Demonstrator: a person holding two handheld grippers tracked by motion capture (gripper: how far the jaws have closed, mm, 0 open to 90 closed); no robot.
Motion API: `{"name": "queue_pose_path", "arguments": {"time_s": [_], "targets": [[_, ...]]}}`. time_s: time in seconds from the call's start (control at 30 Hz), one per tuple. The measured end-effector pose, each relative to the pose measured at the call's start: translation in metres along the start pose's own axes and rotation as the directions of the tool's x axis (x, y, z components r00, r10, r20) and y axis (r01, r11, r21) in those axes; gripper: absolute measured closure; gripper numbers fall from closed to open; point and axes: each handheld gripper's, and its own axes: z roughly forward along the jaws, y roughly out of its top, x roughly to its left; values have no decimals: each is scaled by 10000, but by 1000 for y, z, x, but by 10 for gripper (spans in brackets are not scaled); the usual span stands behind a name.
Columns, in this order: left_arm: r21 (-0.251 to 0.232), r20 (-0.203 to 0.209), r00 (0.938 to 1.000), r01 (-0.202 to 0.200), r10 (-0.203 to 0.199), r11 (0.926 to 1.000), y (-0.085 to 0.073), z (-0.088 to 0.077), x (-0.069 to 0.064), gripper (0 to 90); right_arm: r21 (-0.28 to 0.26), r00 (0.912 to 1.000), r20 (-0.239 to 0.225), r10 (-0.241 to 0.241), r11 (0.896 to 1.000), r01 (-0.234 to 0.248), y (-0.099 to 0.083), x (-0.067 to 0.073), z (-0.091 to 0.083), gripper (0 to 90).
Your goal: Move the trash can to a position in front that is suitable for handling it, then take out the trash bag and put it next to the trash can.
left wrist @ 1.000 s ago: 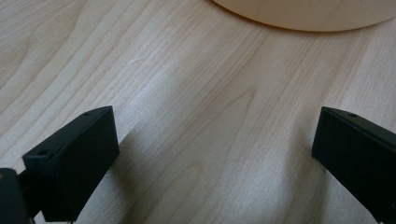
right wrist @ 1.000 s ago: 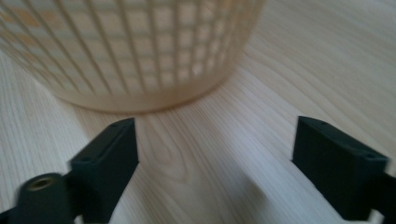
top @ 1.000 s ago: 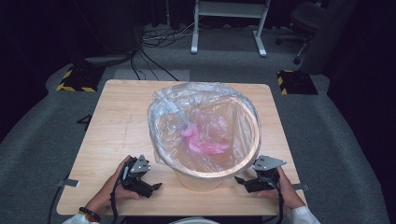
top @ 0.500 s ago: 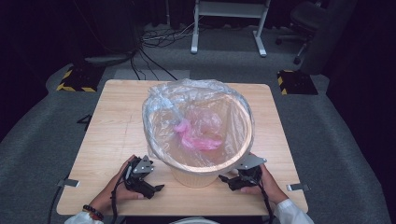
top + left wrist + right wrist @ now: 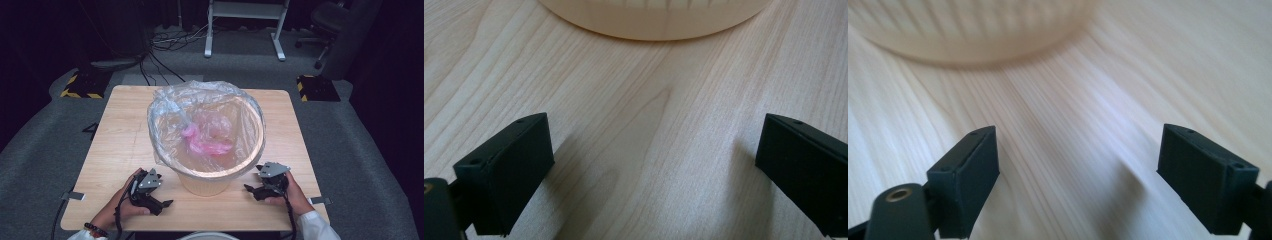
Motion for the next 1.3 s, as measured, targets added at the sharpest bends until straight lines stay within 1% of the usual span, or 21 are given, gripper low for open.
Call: {"name": "queue_pose_path", "arguments": {"time_s": [0.03,0.1,0.17,0.23,0.27,0.3,0.33,0.37,0.43,0.67,0.83,0.97,1.0,1.03,1.07,1.1,1.13,1.2,1.23,1.27,1.3], "targets": [[-2,-30,10000,17,-17,10000,0,0,0,17,202,9996,108,257,9995,-259,-4,-3,-3,167],[10,-99,9999,21,-21,10000,-1,-1,0,17,266,9967,397,710,9970,-721,-12,-9,-10,176],[7,-132,9999,49,-49,10000,-1,-1,0,17,364,9943,564,910,9950,-932,-18,-12,-16,172],[10,-142,9999,70,-70,10000,-1,-1,0,17,197,9918,626,1110,9935,-1124,-24,-15,-19,153],[13,-144,9999,71,-71,10000,-1,-1,0,18,61,9892,575,1349,9908,-1355,-27,-16,-19,149],[9,-142,9999,66,-66,10000,-1,-1,0,18,-96,9823,341,1842,9829,-1840,-31,-20,-18,144],[9,-142,9999,66,-66,10000,-1,-1,0,18,-96,9823,341,1842,9829,-1840,-31,-20,-18,144],[9,-141,9999,66,-65,10000,-1,-1,0,18,-41,9801,240,1970,9804,-1969,-31,-22,-17,141],[17,-85,9999,105,-104,9999,-1,-1,0,18,-34,9787,280,2031,9791,-2031,-30,-22,-16,140],[10,-108,9999,79,-79,10000,-2,-2,0,18,-36,9780,302,2062,9785,-2062,-30,-22,-16,140],[2,-67,10000,61,-61,10000,-2,-2,1,17,-37,9782,301,2055,9787,-2054,-30,-22,-16,139],[14,-144,9999,24,-24,10000,-1,-1,3,17,-35,9794,266,2001,9798,-2001,-30,-22,-16,139],[-5,-116,9999,84,-84,10000,0,-1,4,16,-34,9797,258,1988,9800,-1988,-30,-22,-16,140],[10,-193,9998,66,-65,10000,0,-1,6,17,-40,9806,248,1946,9809,-1946,-30,-22,-16,143],[2,-175,9998,137,-137,9999,1,1,8,17,-54,9814,252,1902,9818,-1901,-30,-22,-16,147],[-13,-237,9996,153,-153,9999,2,1,9,18,-117,9826,357,1822,9833,-1819,-30,-21,-17,154],[-139,-309,9994,181,-185,9997,3,1,11,37,-182,9839,374,1747,9846,-1741,-29,-20,-17,171],[-406,-411,9989,188,-205,9990,4,1,13,144,-382,9870,274,1585,9868,-1574,-29,-18,-17,171],[-436,-590,9981,148,-174,9989,5,1,14,176,-613,9886,132,1501,9869,-1490,-28,-16,-18,170],[-463,-765,9970,108,-143,9989,5,2,15,156,-832,9897,68,1429,9864,-1419,-28,-15,-20,172],[-508,-958,9954,5,-54,9987,6,2,16,152,-914,9905,129,1372,9866,-1354,-27,-13,-21,175]]}}
